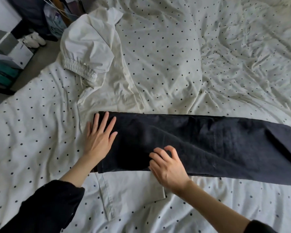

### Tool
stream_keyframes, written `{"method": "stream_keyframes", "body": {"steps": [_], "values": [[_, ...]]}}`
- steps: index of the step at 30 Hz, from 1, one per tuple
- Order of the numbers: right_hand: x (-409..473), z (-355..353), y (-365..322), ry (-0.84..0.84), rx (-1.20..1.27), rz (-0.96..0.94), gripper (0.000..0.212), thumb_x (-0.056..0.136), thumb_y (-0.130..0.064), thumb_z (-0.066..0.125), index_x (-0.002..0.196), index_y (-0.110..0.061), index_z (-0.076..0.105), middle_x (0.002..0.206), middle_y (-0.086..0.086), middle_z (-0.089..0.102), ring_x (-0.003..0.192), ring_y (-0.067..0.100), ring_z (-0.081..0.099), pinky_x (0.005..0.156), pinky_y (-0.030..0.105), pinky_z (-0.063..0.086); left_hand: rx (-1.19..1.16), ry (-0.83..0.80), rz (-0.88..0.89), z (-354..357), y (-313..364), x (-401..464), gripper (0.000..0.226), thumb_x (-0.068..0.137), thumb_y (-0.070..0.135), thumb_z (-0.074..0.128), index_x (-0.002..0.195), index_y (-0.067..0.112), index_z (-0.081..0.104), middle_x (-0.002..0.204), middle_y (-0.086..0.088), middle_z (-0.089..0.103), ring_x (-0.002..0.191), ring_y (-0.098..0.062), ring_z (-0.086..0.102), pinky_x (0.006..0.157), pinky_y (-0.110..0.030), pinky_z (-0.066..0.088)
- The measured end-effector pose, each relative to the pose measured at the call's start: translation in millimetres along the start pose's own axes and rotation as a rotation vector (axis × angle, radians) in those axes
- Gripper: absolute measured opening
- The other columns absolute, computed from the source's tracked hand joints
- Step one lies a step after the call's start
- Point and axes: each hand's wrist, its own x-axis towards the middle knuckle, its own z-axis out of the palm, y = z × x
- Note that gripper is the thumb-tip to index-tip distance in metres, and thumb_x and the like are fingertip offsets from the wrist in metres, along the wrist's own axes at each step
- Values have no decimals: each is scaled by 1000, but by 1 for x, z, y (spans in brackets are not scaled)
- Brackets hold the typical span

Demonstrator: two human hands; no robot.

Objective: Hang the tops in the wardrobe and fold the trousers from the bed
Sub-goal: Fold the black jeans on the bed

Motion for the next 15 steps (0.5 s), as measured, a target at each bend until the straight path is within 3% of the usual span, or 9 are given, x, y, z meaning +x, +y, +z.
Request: {"method": "stream_keyframes", "body": {"steps": [2,6,8,10,12,15], "values": [[-3,3,-9,-91,41,23,8,75,-16,72,71,-16,66,99,0,70,104,23,64,94,45,46,1,-31,-10,0,-3,7,65,93,54,10,147,20,25,157,-6,14,144,-36,8,113,-56,16],[2,13,-11,-340,64,192,21,59,-21,88,71,-21,70,108,0,71,111,22,63,90,46,52,-90,-4,3,-3,-3,8,57,98,36,38,149,20,18,158,-3,1,145,-31,3,115,-51,16],[1,18,-15,-385,69,214,15,68,-28,82,74,-22,69,117,3,67,115,23,60,92,49,50,-226,98,-75,-9,-3,-5,60,95,26,51,148,13,25,157,-11,14,140,-34,21,110,-48,29],[0,23,-18,-382,69,212,19,82,-39,62,87,-22,70,130,5,60,121,21,55,96,51,46,-388,198,-292,-10,-3,-18,61,91,25,58,143,7,34,144,-18,36,129,-34,37,103,-43,35],[8,23,-23,-395,101,254,43,87,-44,41,108,-18,68,136,6,54,124,22,53,97,54,43,-581,169,-474,-11,-2,-28,62,89,29,61,140,5,37,135,-16,45,126,-30,39,101,-37,35],[32,27,-27,-445,137,308,53,92,-45,36,136,-19,50,146,6,42,133,27,42,104,59,31,-795,71,-614,-13,-2,-32,66,86,31,66,140,9,36,132,-14,47,123,-27,44,92,-27,34]]}}
